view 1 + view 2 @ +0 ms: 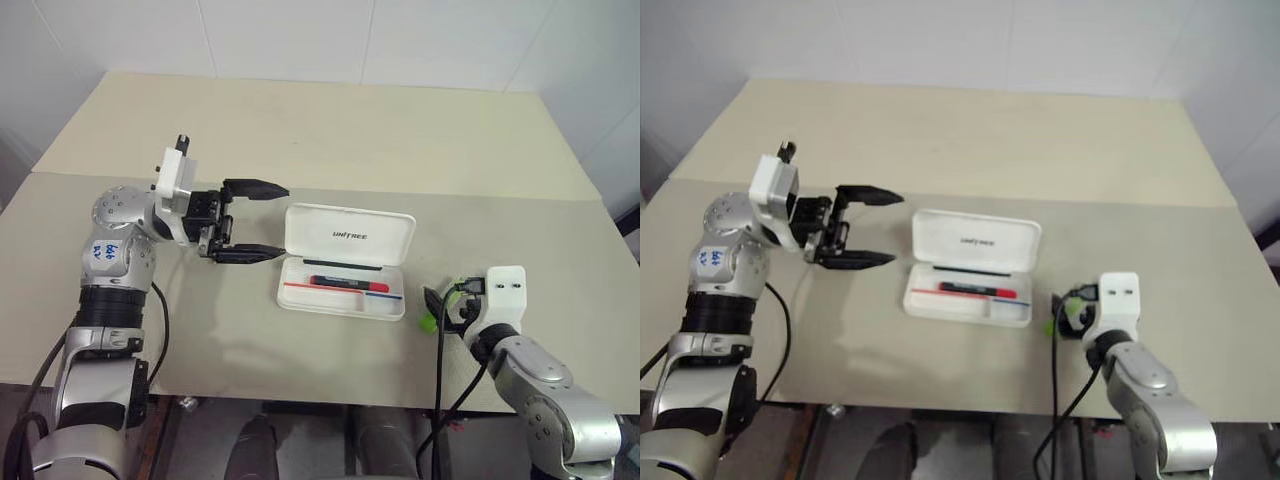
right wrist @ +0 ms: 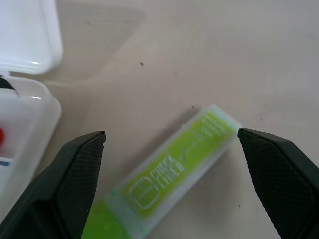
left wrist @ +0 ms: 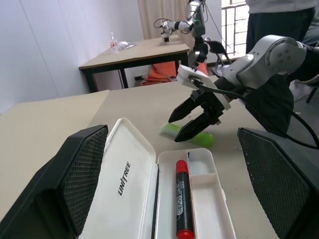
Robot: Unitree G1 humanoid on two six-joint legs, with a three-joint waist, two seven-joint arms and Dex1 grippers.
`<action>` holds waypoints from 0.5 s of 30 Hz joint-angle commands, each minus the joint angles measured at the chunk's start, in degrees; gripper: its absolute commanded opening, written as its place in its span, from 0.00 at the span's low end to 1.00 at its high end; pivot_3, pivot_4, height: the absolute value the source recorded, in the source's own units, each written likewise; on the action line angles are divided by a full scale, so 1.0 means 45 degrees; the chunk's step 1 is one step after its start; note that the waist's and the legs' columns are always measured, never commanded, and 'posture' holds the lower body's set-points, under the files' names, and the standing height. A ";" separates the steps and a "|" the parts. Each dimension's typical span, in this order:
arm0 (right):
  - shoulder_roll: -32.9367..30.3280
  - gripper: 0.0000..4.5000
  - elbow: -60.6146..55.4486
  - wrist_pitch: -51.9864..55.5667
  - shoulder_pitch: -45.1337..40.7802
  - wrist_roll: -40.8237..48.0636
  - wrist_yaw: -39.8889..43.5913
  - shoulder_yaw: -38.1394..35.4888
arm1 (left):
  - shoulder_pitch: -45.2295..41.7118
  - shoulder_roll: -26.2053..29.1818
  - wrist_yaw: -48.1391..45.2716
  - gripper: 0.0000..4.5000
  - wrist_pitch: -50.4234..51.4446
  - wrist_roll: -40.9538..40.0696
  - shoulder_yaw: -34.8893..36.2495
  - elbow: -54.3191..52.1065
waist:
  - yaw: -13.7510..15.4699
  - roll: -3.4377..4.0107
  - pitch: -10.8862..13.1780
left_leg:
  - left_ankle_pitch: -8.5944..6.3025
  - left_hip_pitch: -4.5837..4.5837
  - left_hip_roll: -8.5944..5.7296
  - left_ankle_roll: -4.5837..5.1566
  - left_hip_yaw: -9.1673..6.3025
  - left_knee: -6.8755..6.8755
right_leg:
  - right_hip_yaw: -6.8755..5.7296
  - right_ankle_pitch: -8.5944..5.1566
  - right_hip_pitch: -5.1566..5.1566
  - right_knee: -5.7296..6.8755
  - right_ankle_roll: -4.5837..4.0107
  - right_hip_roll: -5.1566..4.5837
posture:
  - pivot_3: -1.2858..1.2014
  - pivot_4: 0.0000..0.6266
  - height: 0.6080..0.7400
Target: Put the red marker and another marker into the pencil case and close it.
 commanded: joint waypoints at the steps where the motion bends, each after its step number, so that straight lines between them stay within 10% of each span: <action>1: 0.0326 1.00 -0.0347 0.0179 0.0089 -0.0080 -0.0400 -0.0588 | 0.0074 0.0142 -0.1059 0.99 -0.0233 -0.0108 0.0004 -0.0155 | -0.0006 0.0000 0.0000 | 0.0000 0.0000 0.0000 0.0000 0.0000 -0.0002 | 0.0000 0.0001 0.0000 0.0000 0.0003 0.0000 | 0.52 0.24 1.00; 15: 0.0643 1.00 0.0310 0.1225 -0.0557 -0.0711 -0.1061 0.0050 | -0.0429 -0.0281 -0.0806 0.99 -0.0930 0.0255 -0.0439 0.0662 | -0.0002 -0.0002 -0.0001 | 0.0000 -0.0002 0.0000 0.0000 -0.0002 -0.0016 | -0.0002 -0.0003 0.0000 -0.0015 -0.0004 0.0000 | 0.52 0.24 1.00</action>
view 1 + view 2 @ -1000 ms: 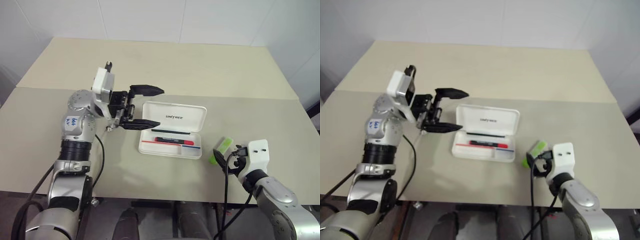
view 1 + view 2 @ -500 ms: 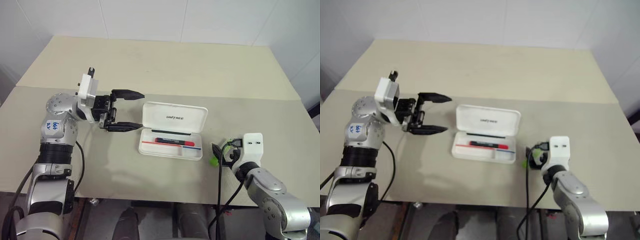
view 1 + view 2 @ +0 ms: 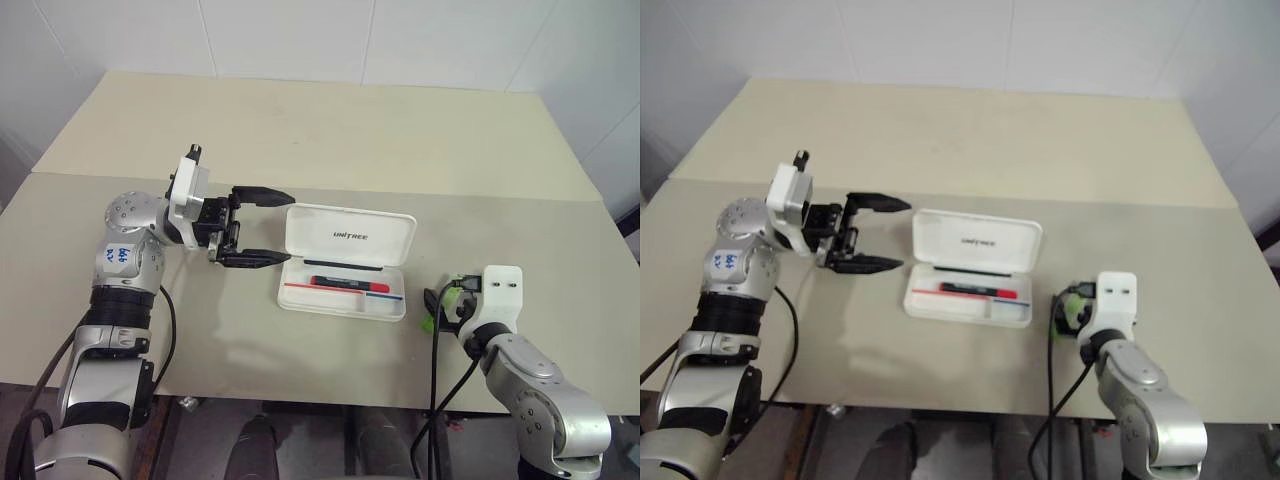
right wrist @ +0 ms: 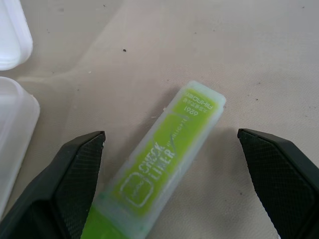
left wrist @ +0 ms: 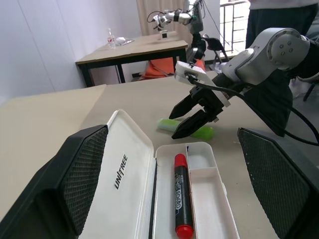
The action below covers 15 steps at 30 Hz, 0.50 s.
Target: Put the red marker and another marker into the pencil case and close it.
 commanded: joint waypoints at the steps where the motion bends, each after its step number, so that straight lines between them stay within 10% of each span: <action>1: -0.0084 1.00 0.0375 0.0236 -0.0101 -0.0445 -0.0217 0.0031 | -0.0374 -0.0003 -0.0786 0.99 -0.0331 0.0058 0.0062 -0.0054 | 0.0003 -0.0003 -0.0001 | 0.0000 0.0001 0.0000 0.0000 0.0000 -0.0002 | 0.0000 0.0000 0.0000 0.0000 0.0001 0.0000 | 0.52 0.24 1.00; 12: -0.0460 0.28 0.0765 -0.0006 -0.0540 -0.0595 0.0177 0.0017 | -0.0266 0.0054 -0.0582 1.00 -0.0406 0.0086 0.0182 -0.0167 | 0.0018 -0.0009 -0.0005 | 0.0009 -0.0002 0.0000 0.0003 0.0000 0.0010 | 0.0001 -0.0006 0.0007 -0.0021 -0.0012 0.0000 | 0.52 0.24 1.00; 15: -0.0699 0.25 0.0800 -0.0268 -0.0712 -0.0515 0.0482 -0.0081 | -0.0233 0.0075 -0.0557 1.00 -0.0423 0.0083 0.0226 -0.0158 | 0.0004 -0.0009 -0.0005 | 0.0008 -0.0003 0.0000 0.0003 0.0000 0.0009 | 0.0001 -0.0005 0.0007 -0.0024 -0.0011 0.0000 | 0.52 0.24 1.00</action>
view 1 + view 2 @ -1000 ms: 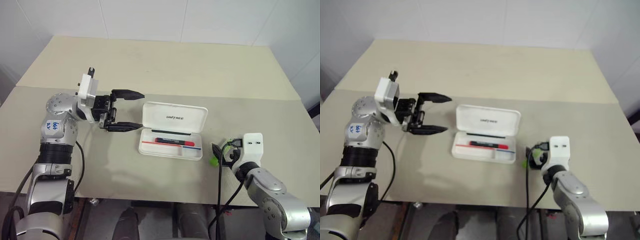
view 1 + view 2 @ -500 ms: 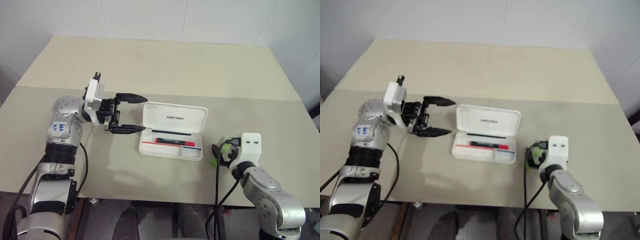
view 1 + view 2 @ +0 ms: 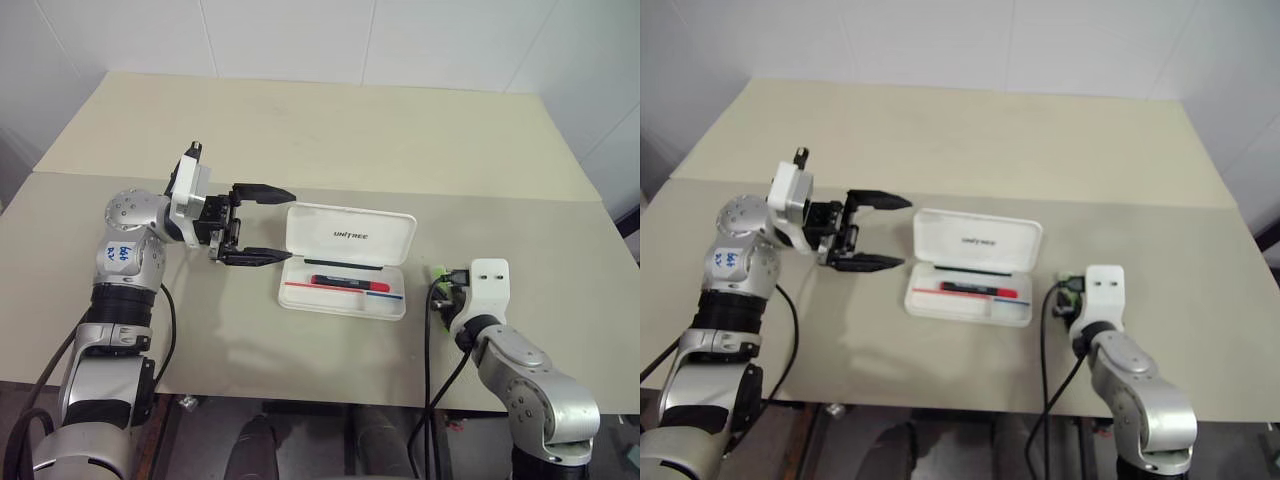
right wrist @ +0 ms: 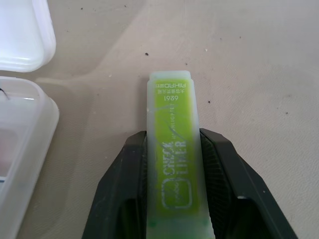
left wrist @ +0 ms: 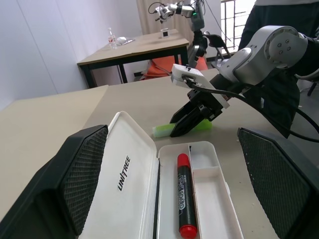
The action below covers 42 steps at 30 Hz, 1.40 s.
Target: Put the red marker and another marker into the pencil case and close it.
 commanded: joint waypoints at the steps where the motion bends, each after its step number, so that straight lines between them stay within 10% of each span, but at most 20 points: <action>1: -0.0498 0.25 0.0178 -0.0404 -0.0137 -0.0221 0.0274 -0.0548 | -0.0074 0.0123 -0.0563 1.00 -0.0173 -0.0051 0.0238 -0.0173 | -0.0006 0.0001 0.0001 | 0.0000 0.0000 0.0000 0.0000 0.0000 0.0000 | 0.0000 0.0000 -0.0001 0.0000 0.0000 0.0000 | 0.52 0.24 1.00; 16: -0.4049 0.25 0.0272 -0.1709 -0.4561 0.1384 0.3908 -0.1160 | 0.0581 0.0355 -0.0802 1.00 0.0055 -0.0850 0.1170 -0.0262 | -0.0087 0.0027 0.0016 | 0.0001 0.0004 0.0004 0.0005 -0.0002 -0.0096 | -0.0012 0.0029 -0.0046 0.0017 0.0070 0.0001 | 0.52 0.24 1.00; 26: -0.5052 0.25 -0.0235 -0.1709 -0.6722 0.3530 0.8012 0.2732 | 0.1907 0.0954 -0.0452 1.00 0.0292 -0.0963 0.1570 -0.1203 | -0.0019 0.0028 0.0017 | -0.0012 -0.0024 0.0009 0.0019 -0.0014 -0.0118 | -0.0032 0.0014 -0.0074 0.0045 0.0154 -0.0001 | 0.52 0.24 1.00; 42: -0.5092 0.25 0.3577 -0.5344 -0.7277 0.0303 1.1782 0.7994 | 0.4706 0.2147 0.0470 1.00 0.0867 -0.1266 0.2961 -0.3357 | -0.0079 0.0027 0.0017 | -0.0013 -0.0028 0.0014 0.0017 0.0001 -0.0093 | -0.0033 -0.0014 -0.0100 0.0058 0.0100 -0.0001 | 0.52 0.24 1.00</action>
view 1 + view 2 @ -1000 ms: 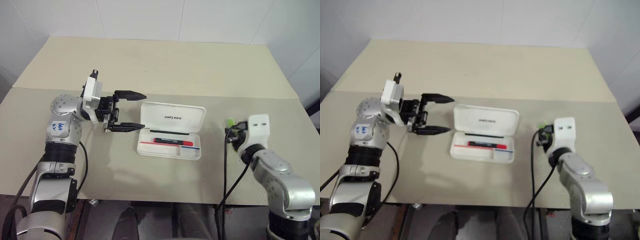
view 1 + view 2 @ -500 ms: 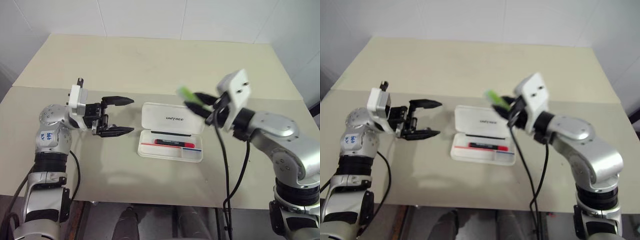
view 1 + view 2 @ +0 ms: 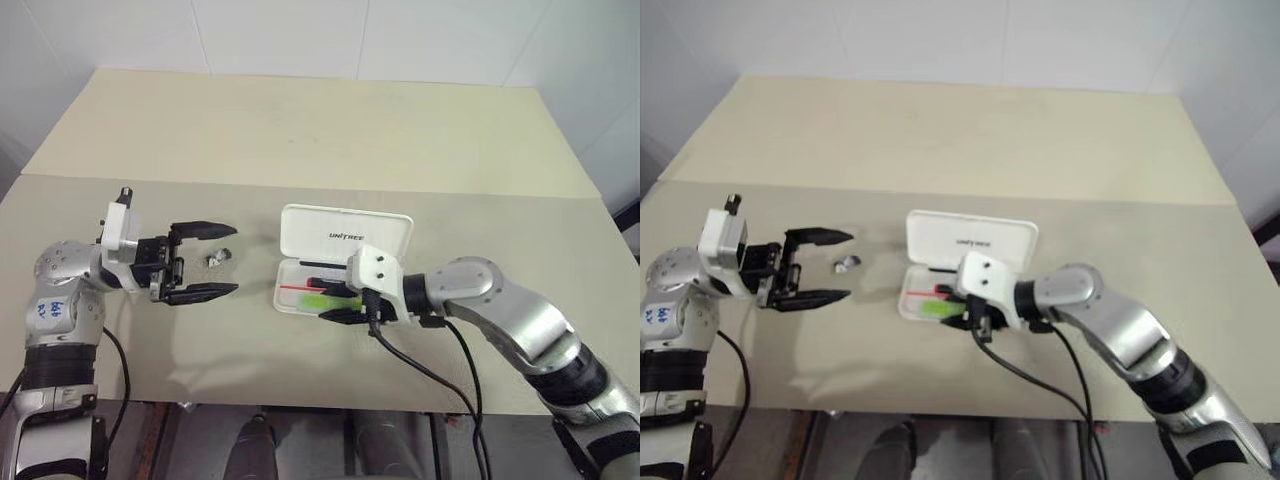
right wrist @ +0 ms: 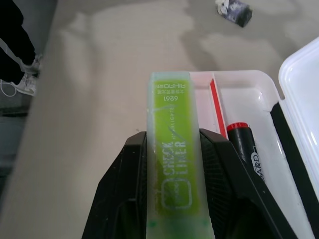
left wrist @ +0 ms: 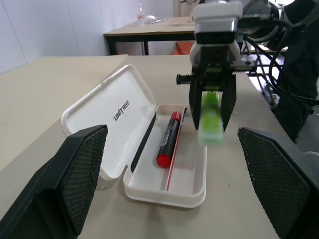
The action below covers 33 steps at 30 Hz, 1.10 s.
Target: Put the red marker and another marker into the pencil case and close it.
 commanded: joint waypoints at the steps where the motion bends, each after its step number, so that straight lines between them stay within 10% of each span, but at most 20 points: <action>1: 0.0405 0.25 0.0665 -0.0818 -0.0553 -0.0630 0.0360 0.0125 | 0.0200 0.0211 0.0229 1.00 0.0088 -0.0299 0.0435 -0.0762 | 0.0001 0.0000 0.0000 | 0.0000 0.0000 0.0001 0.0000 -0.0001 0.0000 | 0.0000 0.0003 -0.0001 0.0003 0.0006 0.0000 | 0.52 0.24 1.00; 22: 0.1964 0.25 0.2060 -0.1383 -0.0938 -0.1919 0.0406 -0.0163 | 0.0000 0.0094 0.0683 1.00 0.0102 -0.0066 0.0223 -0.0744 | -0.0026 -0.0001 -0.0001 | 0.0003 -0.0015 0.0000 -0.0005 0.0004 -0.0001 | -0.0003 0.0007 -0.0070 0.0106 0.0018 0.0001 | 0.52 0.24 1.00; 31: 0.1696 0.96 0.1516 -0.1311 -0.0803 -0.1610 0.1028 -0.0441 | -0.0118 0.0101 0.0756 1.00 0.0150 -0.0011 0.0166 -0.0720 | -0.0025 -0.0001 -0.0001 | 0.0003 -0.0015 0.0000 -0.0005 0.0003 -0.0002 | -0.0003 0.0007 -0.0072 0.0108 0.0018 0.0001 | 0.52 0.24 1.00; 33: 0.1595 1.00 0.1359 -0.1272 -0.0752 -0.1517 0.1162 -0.0520 | -0.0122 0.0087 0.0796 1.00 0.0162 0.0003 0.0145 -0.0747 | -0.0029 -0.0001 -0.0001 | 0.0003 -0.0015 0.0000 -0.0005 0.0004 -0.0002 | -0.0003 0.0007 -0.0071 0.0109 0.0018 0.0001 | 0.52 0.24 1.00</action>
